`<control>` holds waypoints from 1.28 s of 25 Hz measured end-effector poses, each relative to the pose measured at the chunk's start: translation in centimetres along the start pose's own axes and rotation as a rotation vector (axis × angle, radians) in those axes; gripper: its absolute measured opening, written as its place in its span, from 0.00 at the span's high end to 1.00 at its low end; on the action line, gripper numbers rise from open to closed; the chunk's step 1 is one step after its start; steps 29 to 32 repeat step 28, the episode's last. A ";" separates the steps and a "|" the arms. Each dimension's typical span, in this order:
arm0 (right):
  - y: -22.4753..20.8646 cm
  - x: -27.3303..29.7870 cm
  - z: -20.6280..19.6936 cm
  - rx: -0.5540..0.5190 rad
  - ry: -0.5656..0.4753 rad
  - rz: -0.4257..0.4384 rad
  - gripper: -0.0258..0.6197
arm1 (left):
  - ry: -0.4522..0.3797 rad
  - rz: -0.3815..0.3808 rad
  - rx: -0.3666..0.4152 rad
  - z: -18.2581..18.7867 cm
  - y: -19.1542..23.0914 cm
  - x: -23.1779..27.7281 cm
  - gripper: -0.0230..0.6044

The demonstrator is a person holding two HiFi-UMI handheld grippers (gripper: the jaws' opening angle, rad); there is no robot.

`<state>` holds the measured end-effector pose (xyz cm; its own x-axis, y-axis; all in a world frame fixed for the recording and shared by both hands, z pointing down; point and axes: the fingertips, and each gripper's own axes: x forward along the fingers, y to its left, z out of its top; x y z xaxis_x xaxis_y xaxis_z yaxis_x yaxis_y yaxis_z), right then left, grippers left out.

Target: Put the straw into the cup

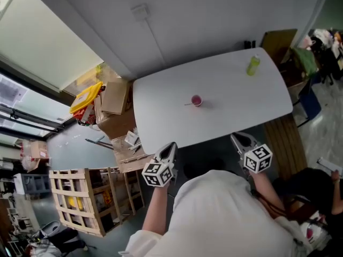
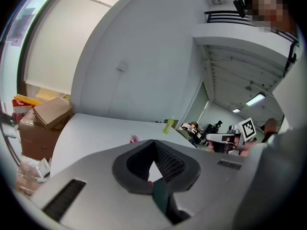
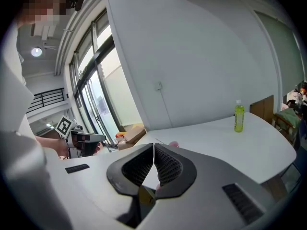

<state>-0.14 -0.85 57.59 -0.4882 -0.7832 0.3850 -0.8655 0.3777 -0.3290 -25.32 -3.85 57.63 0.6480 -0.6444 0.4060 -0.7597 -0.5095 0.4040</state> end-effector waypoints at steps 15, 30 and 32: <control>0.6 0.9 0.5 0.019 -0.031 -0.059 0.91 | 0.021 -0.056 0.005 0.7 1.3 0.4 0.96; 1.0 1.8 0.7 0.010 -0.033 -0.059 0.91 | 0.025 -0.064 0.001 0.8 1.9 0.4 0.96; 1.0 1.8 0.7 0.010 -0.033 -0.059 0.91 | 0.025 -0.064 0.001 0.8 1.9 0.4 0.96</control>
